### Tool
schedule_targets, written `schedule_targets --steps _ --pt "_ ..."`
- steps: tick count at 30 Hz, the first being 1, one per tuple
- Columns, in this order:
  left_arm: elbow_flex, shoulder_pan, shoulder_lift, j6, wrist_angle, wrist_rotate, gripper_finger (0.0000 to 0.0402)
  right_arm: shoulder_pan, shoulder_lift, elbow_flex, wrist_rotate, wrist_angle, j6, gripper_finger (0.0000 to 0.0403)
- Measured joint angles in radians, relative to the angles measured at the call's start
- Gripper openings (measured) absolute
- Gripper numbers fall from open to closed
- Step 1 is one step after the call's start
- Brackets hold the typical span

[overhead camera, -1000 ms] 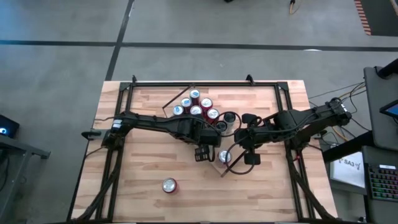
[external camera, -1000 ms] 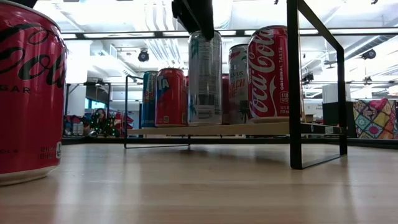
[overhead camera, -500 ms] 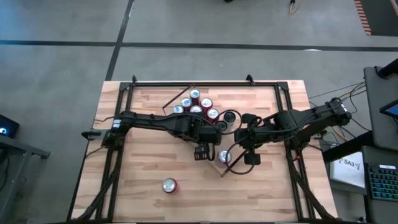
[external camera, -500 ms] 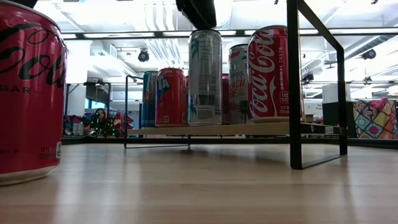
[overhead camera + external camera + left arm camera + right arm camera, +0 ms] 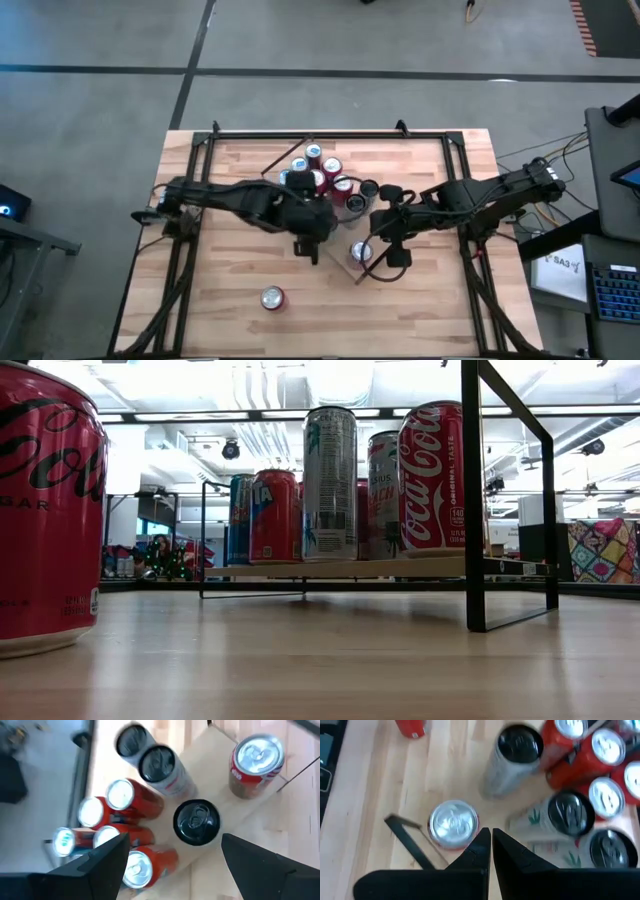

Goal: Place canned beverage on shelf
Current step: Put the pink soda can on the shelf aligned with the pink soda can on the shelf

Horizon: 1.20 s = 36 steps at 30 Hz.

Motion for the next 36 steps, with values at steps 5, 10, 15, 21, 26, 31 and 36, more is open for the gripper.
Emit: schedule_targets --steps 5,10,15,21,26,31,36 --pt "-0.001 -0.067 -0.050 -0.001 0.004 -0.120 0.0300 0.000 0.000 -0.030 0.000 0.133 -0.076 0.0009" --pt "-0.030 -0.113 -0.081 -0.007 0.006 -0.165 0.0300 -0.002 0.000 -0.064 -0.001 0.245 -0.143 0.0009" --pt "-0.180 -0.124 -0.139 -0.011 0.081 -0.171 0.0300 -0.009 0.000 -0.083 -0.001 0.317 -0.175 0.0009" --pt "-0.536 -0.123 -0.325 0.014 0.364 -0.169 0.0300 -0.009 0.000 -0.085 -0.001 0.362 -0.193 0.0009" --pt "-0.823 -0.122 -0.493 0.046 0.671 -0.165 0.0300 -0.018 0.000 -0.099 -0.001 0.440 -0.200 0.0009" --pt "-1.062 -0.117 -0.592 0.131 0.979 -0.164 0.0300 -0.052 0.031 -0.102 0.000 0.508 -0.200 0.0009" --pt "-1.220 -0.115 -0.642 0.191 1.205 -0.164 0.0299 -0.092 0.088 -0.102 0.000 0.574 -0.200 0.0009"
